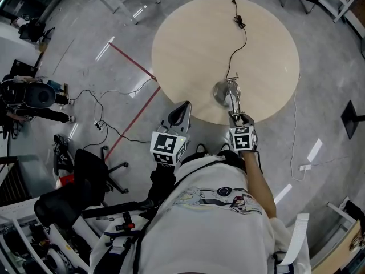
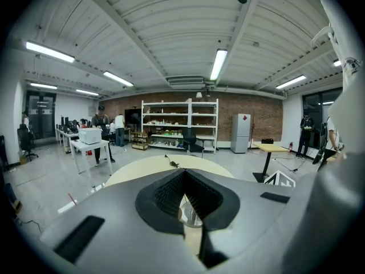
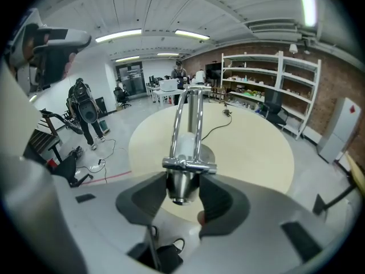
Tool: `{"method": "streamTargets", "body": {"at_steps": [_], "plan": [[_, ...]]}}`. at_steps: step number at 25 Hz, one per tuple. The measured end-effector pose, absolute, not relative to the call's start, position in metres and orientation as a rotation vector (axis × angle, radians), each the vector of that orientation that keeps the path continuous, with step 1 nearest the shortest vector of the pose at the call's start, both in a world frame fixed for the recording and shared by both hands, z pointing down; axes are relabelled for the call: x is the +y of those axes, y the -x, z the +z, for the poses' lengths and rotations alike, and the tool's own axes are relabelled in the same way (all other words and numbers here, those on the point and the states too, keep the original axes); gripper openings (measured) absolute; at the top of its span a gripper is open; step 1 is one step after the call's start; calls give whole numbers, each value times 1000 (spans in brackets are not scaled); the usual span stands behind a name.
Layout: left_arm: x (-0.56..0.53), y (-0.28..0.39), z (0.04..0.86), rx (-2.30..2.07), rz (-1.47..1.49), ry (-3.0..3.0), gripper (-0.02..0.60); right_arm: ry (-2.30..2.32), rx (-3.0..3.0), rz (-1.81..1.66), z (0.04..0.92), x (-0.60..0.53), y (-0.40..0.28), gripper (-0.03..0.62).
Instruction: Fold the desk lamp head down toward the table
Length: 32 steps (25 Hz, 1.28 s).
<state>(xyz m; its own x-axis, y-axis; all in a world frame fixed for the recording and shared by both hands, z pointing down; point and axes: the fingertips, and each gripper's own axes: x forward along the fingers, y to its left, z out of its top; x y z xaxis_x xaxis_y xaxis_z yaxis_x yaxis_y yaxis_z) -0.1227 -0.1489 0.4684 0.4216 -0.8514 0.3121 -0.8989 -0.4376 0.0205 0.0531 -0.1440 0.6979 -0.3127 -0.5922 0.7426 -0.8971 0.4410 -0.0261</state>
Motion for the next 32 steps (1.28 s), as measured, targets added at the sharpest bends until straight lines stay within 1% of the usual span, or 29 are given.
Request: {"method": "streamTargets", "body": {"at_steps": [11,16,20,26,27,28,30,32], "plan": [[-148,120,470,-1551,374,-2485,3,-1218,-2036,603,708,-150,-51,184],[-150,118,466,-1560,358,-2493,3,-1158,-2074,590,695,-140,-59,185],[-155,118,462,-1570,338,-2495,3,-1225,-2130,570,661,-135,-79,184],[-162,106,447,-1551,298,-2534,3,-1401,-2259,413,569,-155,-94,184],[-164,102,444,-1546,290,-2545,3,-1427,-2277,372,554,-159,-96,161],[-166,98,441,-1540,282,-2558,3,-1460,-2293,330,537,-164,-99,117],[-172,90,434,-1529,264,-2586,3,-1538,-2319,249,504,-171,-104,71],[-175,86,426,-1525,242,-2612,3,-1612,-2340,182,476,-173,-109,8]]}}
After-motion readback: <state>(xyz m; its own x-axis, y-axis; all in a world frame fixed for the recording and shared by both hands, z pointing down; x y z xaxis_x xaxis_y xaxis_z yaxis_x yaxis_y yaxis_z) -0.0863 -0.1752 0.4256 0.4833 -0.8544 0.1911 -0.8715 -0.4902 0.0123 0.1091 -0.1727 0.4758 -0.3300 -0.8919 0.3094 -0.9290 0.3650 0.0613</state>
